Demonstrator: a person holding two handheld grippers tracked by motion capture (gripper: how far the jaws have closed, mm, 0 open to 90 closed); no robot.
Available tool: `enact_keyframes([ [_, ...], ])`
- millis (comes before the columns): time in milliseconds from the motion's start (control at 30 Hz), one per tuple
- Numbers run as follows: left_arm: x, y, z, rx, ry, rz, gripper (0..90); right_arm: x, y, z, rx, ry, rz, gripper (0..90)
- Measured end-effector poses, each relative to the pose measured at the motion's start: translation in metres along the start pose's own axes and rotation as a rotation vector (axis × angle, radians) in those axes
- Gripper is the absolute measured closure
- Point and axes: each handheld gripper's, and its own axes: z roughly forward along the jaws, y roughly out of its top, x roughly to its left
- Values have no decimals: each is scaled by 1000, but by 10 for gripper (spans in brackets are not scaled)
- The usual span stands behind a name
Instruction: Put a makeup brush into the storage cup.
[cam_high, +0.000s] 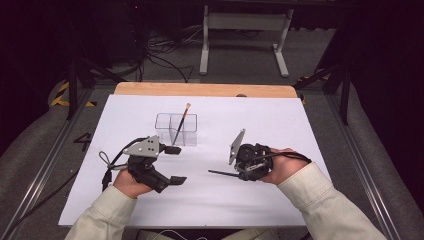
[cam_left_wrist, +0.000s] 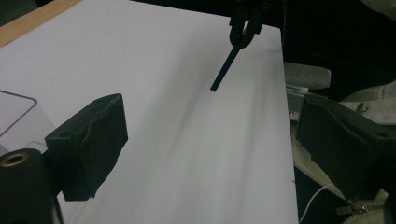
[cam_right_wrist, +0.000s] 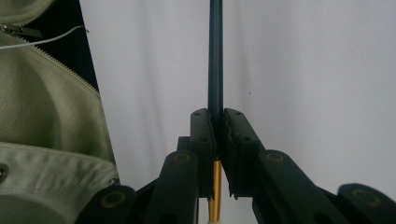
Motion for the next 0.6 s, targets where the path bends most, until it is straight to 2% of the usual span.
enact_keyframes([
  [200, -4, 2, 10, 21, -46, 14, 147, 6, 11, 1, -4, 5, -44, 831],
  [600, -4, 1, 25, 53, -91, 18, 177, 16, 33, 3, -20, 16, -118, 831],
])
